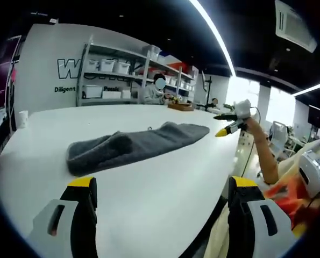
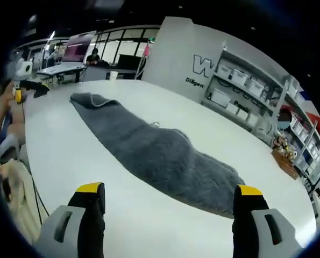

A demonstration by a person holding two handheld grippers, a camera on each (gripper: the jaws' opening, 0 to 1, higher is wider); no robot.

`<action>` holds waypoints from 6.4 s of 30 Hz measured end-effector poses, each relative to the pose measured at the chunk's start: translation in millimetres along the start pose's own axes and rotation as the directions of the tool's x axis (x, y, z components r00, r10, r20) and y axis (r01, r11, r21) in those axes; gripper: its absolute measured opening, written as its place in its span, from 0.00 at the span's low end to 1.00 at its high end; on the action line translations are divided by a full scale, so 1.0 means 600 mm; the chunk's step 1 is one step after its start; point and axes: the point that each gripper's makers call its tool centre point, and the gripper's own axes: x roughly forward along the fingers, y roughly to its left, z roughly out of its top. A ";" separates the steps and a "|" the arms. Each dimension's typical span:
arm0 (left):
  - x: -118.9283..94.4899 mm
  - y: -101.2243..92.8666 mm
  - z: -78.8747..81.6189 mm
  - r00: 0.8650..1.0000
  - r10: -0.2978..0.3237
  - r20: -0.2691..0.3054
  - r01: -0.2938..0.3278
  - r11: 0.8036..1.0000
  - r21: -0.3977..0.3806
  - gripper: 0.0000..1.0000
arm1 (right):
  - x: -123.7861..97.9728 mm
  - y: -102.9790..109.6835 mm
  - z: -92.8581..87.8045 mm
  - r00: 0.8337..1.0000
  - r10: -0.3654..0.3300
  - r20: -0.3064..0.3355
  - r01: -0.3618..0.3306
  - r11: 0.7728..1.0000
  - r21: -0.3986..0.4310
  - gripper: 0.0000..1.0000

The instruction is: Open the folded towel by lifting each exposed corner and separating the folded layers until the towel lies flat within the target outline without major curled edges

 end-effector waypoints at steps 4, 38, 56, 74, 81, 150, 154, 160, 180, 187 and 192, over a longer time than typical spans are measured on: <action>0.004 0.004 -0.001 1.000 -0.001 -0.007 0.001 1.000 0.001 1.00 | 0.005 0.014 -0.005 0.999 0.019 -0.026 -0.020 0.999 -0.033 1.00; 0.027 -0.003 -0.012 1.000 -0.004 -0.031 0.004 1.000 0.001 1.00 | 0.003 0.024 0.008 0.999 0.027 -0.047 -0.028 0.999 -0.028 1.00; 0.116 0.043 0.038 1.000 0.010 -0.025 -0.008 0.997 0.071 0.96 | -0.002 0.005 -0.003 0.999 0.039 -0.032 -0.039 0.999 0.005 1.00; 0.204 0.200 0.030 0.959 0.262 -0.108 -0.248 0.960 0.129 0.62 | -0.009 -0.013 -0.018 0.999 0.034 -0.034 -0.033 0.999 0.023 0.99; 0.211 0.209 0.031 0.966 0.244 -0.081 -0.237 0.968 0.088 0.60 | -0.008 -0.011 -0.018 0.999 0.041 -0.035 -0.040 0.999 0.016 0.99; 0.154 0.234 0.024 0.958 0.286 0.013 -0.284 0.955 -0.084 0.02 | -0.006 -0.022 -0.043 0.996 0.043 -0.078 -0.041 0.999 0.024 0.99; 0.141 0.222 0.029 0.966 0.255 0.028 -0.250 0.960 -0.126 0.02 | -0.004 -0.019 -0.044 0.995 0.047 -0.085 -0.046 0.999 0.016 0.99; 0.117 0.208 0.040 0.971 0.232 0.063 -0.221 0.964 -0.149 0.02 | -0.003 -0.016 -0.042 0.995 0.049 -0.084 -0.048 0.999 0.011 0.99; 0.050 0.217 0.030 0.959 0.265 0.098 -0.243 0.951 -0.191 0.02 | -0.005 -0.016 -0.045 0.995 0.042 -0.091 -0.040 0.999 0.022 0.99; 0.038 0.228 0.026 0.954 0.281 0.104 -0.256 0.945 -0.203 0.02 | -0.005 -0.016 -0.046 0.995 0.041 -0.092 -0.039 0.999 0.023 0.99; 0.032 0.231 0.022 0.952 0.287 0.109 -0.259 0.941 -0.217 0.02 | -0.004 -0.016 -0.047 0.994 0.043 -0.096 -0.041 0.999 0.020 0.99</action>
